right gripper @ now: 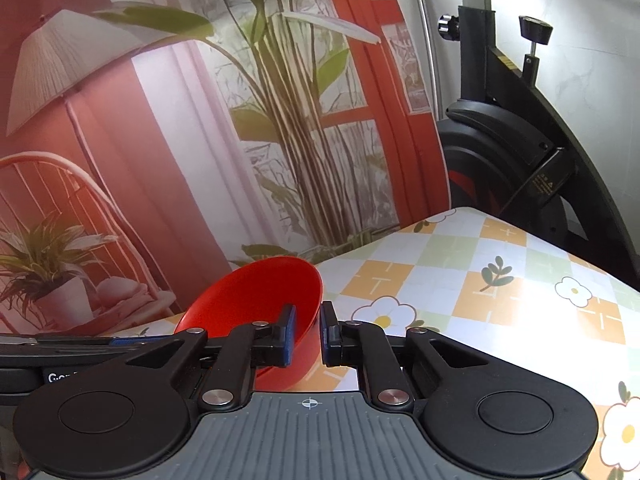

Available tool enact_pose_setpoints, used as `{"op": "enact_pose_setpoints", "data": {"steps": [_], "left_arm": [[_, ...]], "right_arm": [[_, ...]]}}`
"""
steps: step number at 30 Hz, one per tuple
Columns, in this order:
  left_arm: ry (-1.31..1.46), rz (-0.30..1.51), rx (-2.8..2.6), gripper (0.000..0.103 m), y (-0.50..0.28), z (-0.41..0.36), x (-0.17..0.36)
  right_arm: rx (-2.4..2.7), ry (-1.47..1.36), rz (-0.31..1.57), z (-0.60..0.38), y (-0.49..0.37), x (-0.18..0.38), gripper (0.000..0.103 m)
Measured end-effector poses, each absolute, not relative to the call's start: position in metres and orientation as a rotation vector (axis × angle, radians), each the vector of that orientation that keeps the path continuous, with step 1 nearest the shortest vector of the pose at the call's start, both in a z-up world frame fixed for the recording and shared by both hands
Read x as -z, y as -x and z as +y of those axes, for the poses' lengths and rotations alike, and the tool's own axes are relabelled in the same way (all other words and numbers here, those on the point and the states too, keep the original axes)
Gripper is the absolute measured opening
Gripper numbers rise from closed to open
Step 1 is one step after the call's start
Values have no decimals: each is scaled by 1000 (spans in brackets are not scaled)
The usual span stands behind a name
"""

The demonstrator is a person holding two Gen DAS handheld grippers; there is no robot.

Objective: Organize plates and bowls

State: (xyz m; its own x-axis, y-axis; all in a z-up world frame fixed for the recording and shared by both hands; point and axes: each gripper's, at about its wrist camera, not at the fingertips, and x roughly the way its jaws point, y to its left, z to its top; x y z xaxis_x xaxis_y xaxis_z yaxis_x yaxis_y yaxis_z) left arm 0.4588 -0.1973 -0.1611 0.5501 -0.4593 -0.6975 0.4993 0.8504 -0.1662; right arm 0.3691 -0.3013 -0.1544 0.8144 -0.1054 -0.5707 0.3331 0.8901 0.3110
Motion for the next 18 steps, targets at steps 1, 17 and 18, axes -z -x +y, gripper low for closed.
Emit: {"op": "enact_pose_setpoints", "data": {"steps": [1, 17, 18], "left_arm": [[-52, 804, 567, 28, -455, -195, 158], [-7, 723, 553, 28, -388, -139, 112], [-3, 720, 551, 28, -385, -136, 111]], "right_arm": [[238, -411, 571, -299, -366, 151, 12], [181, -387, 526, -250, -321, 101, 12], [177, -386, 524, -246, -318, 99, 12]]}}
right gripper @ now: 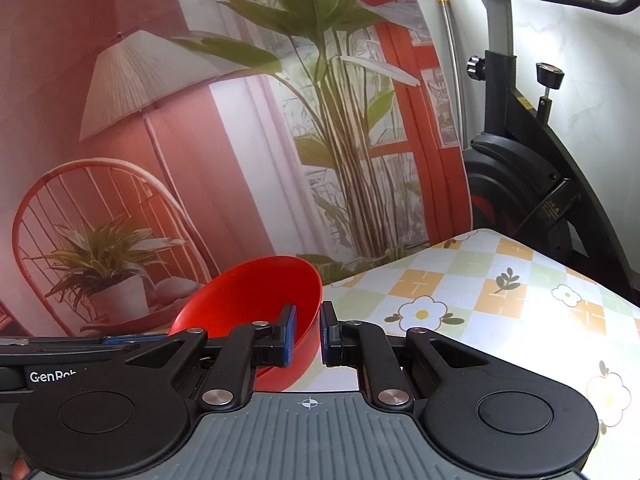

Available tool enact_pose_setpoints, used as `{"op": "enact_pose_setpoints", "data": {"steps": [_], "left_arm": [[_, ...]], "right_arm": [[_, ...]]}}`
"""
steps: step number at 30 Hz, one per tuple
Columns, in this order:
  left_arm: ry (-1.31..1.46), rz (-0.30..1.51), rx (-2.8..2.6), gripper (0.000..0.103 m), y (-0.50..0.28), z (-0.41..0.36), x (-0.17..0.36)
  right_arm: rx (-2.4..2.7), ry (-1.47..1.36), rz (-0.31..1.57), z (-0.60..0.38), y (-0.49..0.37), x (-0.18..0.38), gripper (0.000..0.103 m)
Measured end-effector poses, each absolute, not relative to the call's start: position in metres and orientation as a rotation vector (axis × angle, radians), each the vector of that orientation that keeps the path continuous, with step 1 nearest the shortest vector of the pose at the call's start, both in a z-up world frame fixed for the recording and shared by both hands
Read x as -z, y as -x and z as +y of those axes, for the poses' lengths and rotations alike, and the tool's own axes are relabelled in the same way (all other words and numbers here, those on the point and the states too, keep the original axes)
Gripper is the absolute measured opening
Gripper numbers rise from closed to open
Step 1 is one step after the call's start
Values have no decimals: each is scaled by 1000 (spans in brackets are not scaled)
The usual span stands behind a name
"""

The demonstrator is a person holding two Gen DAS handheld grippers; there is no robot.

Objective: Organize plates and bowls

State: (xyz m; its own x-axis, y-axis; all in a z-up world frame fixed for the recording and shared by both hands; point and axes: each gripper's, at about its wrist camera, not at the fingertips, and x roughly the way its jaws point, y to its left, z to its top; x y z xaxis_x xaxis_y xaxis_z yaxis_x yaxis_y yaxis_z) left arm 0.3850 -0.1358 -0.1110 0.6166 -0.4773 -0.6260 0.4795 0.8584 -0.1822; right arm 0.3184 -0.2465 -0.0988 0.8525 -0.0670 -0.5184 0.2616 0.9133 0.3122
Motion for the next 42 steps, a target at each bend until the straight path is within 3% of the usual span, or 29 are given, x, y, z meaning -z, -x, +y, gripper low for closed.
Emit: {"op": "enact_pose_setpoints", "data": {"steps": [22, 42], "left_arm": [[41, 672, 563, 28, -304, -67, 91], [185, 757, 542, 28, -245, -27, 125]], "right_arm": [[116, -394, 555, -185, -258, 84, 12], [71, -395, 665, -148, -205, 106, 12]]}}
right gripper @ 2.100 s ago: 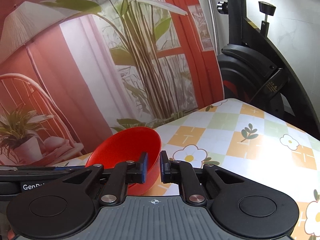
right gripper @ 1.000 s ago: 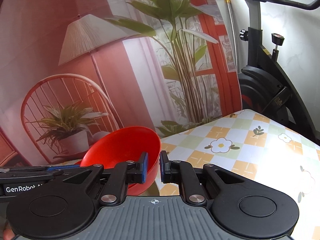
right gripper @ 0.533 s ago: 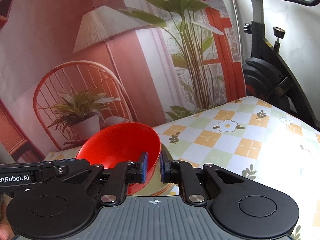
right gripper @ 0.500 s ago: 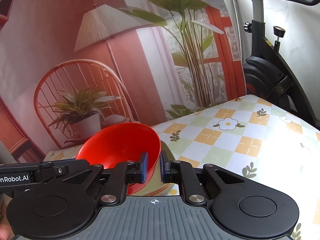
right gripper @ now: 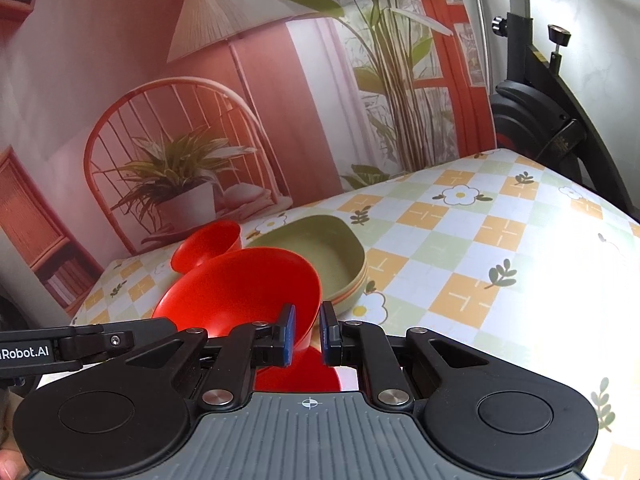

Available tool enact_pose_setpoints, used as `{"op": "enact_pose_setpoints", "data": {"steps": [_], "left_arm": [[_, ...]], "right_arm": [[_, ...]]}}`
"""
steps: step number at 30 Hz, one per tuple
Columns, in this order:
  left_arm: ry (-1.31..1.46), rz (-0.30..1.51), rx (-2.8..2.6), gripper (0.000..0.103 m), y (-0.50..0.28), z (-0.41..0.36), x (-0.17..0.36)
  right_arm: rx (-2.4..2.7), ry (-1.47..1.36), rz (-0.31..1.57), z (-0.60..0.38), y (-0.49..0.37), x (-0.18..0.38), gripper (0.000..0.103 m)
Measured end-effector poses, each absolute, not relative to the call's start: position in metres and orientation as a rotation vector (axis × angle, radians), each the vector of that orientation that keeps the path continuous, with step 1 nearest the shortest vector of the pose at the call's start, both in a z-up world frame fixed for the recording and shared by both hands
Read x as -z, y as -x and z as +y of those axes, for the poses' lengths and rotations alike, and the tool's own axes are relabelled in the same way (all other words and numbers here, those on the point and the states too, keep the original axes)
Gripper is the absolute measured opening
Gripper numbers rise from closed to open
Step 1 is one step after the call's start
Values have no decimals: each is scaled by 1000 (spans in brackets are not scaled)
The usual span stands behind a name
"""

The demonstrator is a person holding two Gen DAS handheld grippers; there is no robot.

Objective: Organize plates and bowls

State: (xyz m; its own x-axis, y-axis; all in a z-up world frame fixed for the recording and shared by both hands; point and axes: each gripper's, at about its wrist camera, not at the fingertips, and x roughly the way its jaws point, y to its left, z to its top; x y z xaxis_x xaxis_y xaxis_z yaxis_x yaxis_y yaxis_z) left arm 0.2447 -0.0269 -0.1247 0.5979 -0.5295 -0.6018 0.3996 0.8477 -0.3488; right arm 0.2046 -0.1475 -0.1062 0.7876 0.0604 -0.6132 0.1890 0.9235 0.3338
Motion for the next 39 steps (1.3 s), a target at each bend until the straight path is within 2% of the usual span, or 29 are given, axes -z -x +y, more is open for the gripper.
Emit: {"op": "enact_pose_setpoints", "data": {"steps": [21, 39], "left_arm": [[179, 785, 492, 28, -224, -26, 155], [140, 822, 492, 29, -223, -32, 170]], "right_arm": [[68, -379, 734, -138, -187, 136, 12], [94, -369, 728, -140, -185, 140, 15]]}}
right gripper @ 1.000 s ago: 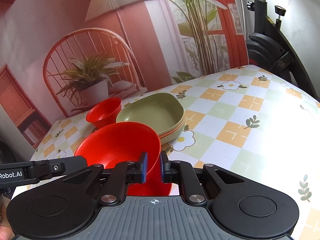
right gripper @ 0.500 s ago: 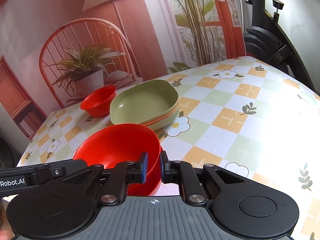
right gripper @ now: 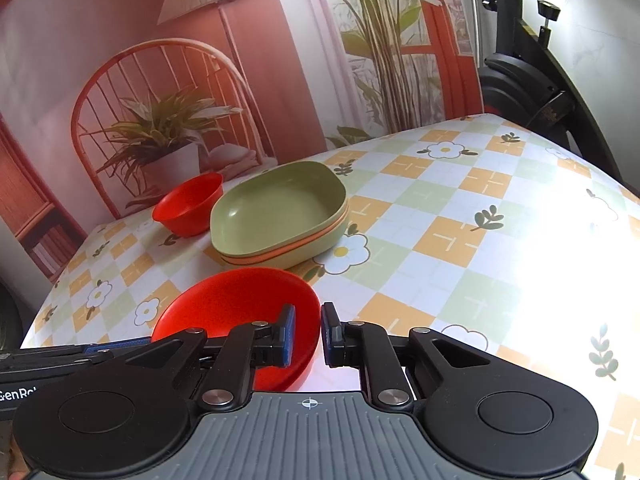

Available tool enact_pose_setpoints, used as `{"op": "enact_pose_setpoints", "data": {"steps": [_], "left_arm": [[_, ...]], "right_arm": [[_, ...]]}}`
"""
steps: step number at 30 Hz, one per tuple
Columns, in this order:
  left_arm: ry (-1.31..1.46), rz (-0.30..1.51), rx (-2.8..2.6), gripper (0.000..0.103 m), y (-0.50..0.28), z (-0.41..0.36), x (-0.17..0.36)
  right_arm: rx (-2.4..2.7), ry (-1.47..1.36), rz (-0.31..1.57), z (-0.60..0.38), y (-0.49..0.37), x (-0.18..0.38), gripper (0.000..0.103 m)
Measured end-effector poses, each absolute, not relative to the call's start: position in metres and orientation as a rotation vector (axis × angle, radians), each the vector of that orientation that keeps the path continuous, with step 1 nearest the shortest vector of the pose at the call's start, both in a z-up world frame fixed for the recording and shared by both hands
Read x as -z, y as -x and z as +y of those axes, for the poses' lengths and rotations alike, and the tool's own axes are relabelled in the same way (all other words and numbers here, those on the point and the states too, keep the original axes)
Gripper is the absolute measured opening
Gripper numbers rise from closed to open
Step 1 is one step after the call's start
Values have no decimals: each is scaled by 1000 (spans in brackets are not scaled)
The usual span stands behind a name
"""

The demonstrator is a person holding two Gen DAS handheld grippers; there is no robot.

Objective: Organize plates and bowls

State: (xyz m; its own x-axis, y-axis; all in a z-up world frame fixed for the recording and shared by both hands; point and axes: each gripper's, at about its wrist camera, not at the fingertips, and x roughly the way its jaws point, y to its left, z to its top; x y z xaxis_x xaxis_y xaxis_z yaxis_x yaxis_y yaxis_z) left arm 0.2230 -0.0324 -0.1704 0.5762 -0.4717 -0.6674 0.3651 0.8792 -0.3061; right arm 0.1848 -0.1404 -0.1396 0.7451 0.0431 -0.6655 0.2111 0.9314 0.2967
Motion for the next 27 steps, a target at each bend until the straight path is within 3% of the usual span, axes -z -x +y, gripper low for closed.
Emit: {"op": "enact_pose_setpoints", "data": {"steps": [17, 27], "left_arm": [[198, 783, 446, 29, -224, -11, 160], [187, 667, 343, 29, -247, 51, 116]], "right_arm": [[108, -376, 695, -140, -182, 132, 15], [58, -391, 669, -119, -206, 103, 15]]}}
